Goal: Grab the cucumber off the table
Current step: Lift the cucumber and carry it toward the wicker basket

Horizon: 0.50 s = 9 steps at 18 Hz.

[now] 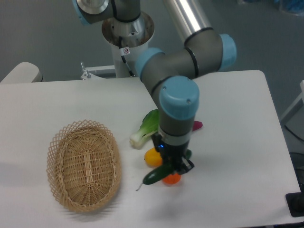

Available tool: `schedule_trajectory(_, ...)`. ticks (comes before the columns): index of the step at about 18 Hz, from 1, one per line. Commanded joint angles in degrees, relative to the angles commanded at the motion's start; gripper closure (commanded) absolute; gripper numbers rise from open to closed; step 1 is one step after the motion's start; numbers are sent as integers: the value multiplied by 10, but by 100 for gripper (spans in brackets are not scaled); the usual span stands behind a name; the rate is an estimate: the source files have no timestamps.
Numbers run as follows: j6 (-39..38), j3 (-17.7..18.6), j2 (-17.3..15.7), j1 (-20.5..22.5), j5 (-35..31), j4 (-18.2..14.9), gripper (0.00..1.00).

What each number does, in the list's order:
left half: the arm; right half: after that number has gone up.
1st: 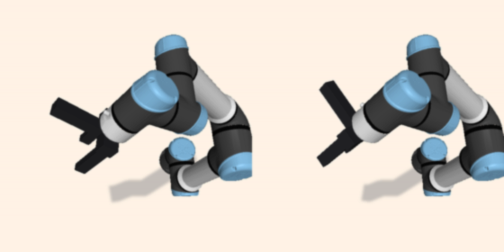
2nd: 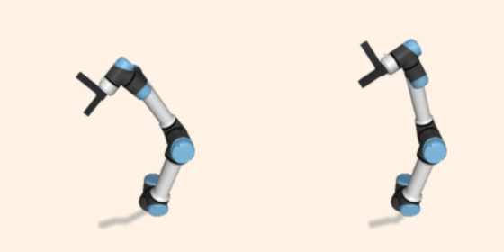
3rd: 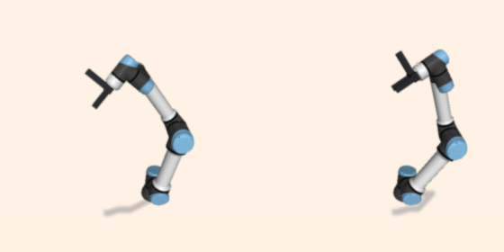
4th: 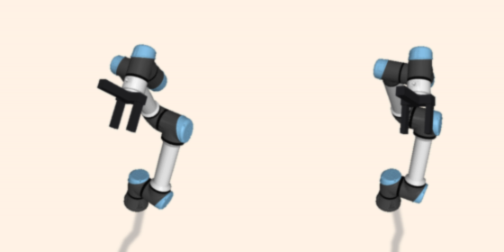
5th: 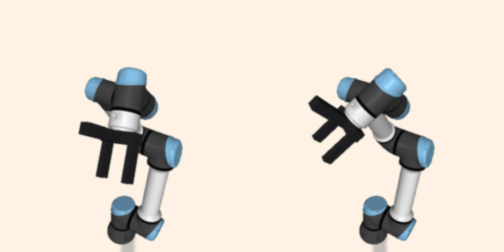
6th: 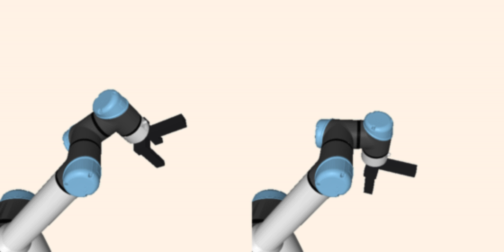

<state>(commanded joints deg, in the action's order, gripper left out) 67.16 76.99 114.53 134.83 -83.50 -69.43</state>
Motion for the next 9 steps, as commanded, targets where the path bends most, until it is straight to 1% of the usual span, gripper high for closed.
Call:
schedule_trajectory(3, -13, 12, -23, -7, 4, -10, 69)
schedule_trajectory(4, -13, 12, -26, -10, 11, -20, 69)
schedule_trajectory(6, -14, 12, -30, -11, 18, -29, 69)
schedule_trajectory(9, -15, 12, -34, -11, 18, -36, 69)
